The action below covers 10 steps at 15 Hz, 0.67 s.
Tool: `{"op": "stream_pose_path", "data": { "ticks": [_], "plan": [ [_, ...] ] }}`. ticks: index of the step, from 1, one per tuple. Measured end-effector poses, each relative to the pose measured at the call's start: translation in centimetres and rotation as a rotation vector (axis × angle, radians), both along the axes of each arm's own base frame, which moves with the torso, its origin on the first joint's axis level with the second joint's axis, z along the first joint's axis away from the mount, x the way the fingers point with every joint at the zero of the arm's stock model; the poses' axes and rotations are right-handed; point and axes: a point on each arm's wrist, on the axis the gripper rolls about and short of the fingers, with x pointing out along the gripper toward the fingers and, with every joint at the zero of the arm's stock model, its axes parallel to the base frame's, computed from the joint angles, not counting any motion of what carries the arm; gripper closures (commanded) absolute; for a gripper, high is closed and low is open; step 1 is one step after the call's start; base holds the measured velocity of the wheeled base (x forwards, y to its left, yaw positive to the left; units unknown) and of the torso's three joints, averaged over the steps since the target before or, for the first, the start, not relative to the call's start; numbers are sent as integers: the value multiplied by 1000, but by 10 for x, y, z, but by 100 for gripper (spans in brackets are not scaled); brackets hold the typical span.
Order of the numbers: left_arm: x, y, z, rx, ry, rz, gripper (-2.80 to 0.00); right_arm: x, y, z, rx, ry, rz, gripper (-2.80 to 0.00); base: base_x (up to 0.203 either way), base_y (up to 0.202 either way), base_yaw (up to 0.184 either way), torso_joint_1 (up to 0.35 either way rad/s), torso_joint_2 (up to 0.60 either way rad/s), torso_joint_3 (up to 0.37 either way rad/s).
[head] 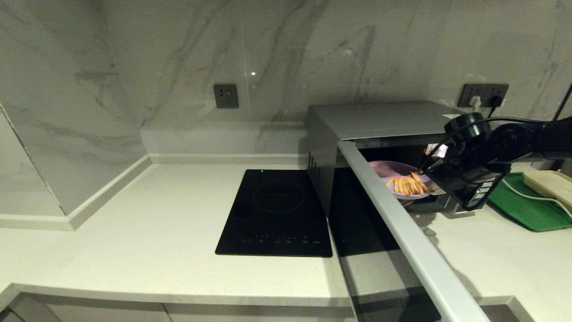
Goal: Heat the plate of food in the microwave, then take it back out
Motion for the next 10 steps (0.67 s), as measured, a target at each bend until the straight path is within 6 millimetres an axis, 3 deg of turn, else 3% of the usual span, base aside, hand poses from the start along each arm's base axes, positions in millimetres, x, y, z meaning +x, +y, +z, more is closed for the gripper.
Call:
{"op": "stream_pose_path", "data": {
  "ticks": [7, 10],
  "plan": [
    [0, 0, 0, 0, 0, 0, 0, -49, -8, 6, 14, -24, -13, 0, 0, 0, 0, 0, 0, 0],
    [0, 0, 0, 0, 0, 0, 0, -78, -22, 9, 34, -10, -45, 0, 0, 0, 0, 0, 0, 0]
  ]
}}
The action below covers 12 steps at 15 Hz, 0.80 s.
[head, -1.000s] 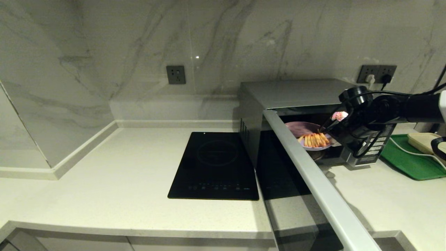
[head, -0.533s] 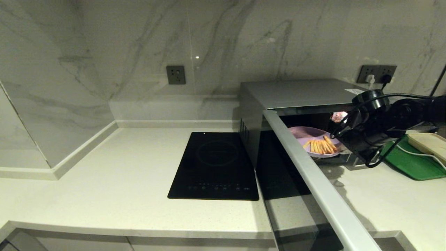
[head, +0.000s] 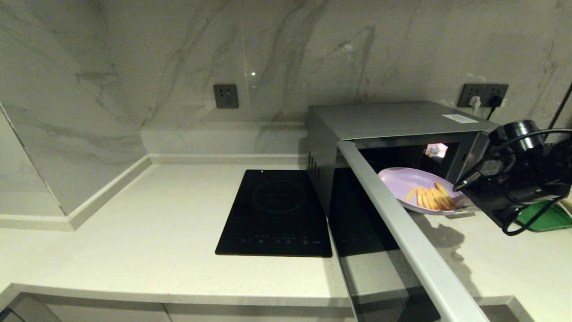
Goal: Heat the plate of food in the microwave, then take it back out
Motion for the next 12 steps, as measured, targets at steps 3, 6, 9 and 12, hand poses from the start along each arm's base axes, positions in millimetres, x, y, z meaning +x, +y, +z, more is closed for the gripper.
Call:
{"op": "stream_pose_path", "data": {
  "ticks": [3, 6, 9, 12],
  "plan": [
    [0, 0, 0, 0, 0, 1, 0, -35, -30, 0, 26, 15, -66, 0, 0, 0, 0, 0, 0, 0],
    [0, 0, 0, 0, 0, 0, 0, -61, -61, -8, 5, -2, -133, 0, 0, 0, 0, 0, 0, 0],
    [0, 0, 0, 0, 0, 0, 0, -81, -92, -16, -6, -5, -173, 0, 0, 0, 0, 0, 0, 0],
    [0, 0, 0, 0, 0, 0, 0, -97, -122, -21, -15, -1, -211, 0, 0, 0, 0, 0, 0, 0]
  ]
}}
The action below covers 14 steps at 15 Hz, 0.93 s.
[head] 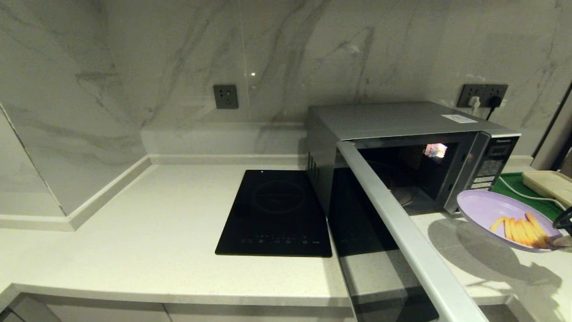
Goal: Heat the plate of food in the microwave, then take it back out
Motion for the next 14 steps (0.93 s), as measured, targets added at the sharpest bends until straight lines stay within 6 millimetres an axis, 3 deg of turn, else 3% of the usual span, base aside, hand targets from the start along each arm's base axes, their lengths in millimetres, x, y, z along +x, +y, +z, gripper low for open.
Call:
{"op": "stream_pose_path", "data": {
  "ticks": [7, 12, 14],
  "plan": [
    [0, 0, 0, 0, 0, 0, 0, -33, -72, -25, 3, 3, -112, 0, 0, 0, 0, 0, 0, 0],
    [0, 0, 0, 0, 0, 0, 0, -50, -117, -65, 21, 27, -174, 0, 0, 0, 0, 0, 0, 0],
    [0, 0, 0, 0, 0, 0, 0, -55, -127, -80, 49, 32, -164, 0, 0, 0, 0, 0, 0, 0]
  ]
}}
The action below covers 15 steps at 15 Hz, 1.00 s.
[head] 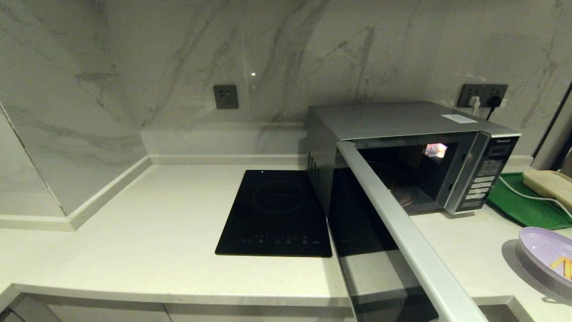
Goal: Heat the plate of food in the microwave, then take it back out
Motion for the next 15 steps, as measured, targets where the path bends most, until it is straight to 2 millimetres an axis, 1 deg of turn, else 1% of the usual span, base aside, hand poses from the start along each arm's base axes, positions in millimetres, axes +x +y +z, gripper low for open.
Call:
{"op": "stream_pose_path", "data": {
  "ticks": [4, 7, 11, 15],
  "plan": [
    [0, 0, 0, 0, 0, 0, 0, -5, -7, -20, 46, 31, 2, 0, 0, 0, 0, 0, 0, 0],
    [0, 0, 0, 0, 0, 0, 0, -5, -8, -28, 63, 43, 4, 0, 0, 0, 0, 0, 0, 0],
    [0, 0, 0, 0, 0, 0, 0, -4, -9, -31, 69, 50, 4, 0, 0, 0, 0, 0, 0, 0],
    [0, 0, 0, 0, 0, 0, 0, -2, -12, -30, 42, 37, 5, 0, 0, 0, 0, 0, 0, 0]
  ]
}}
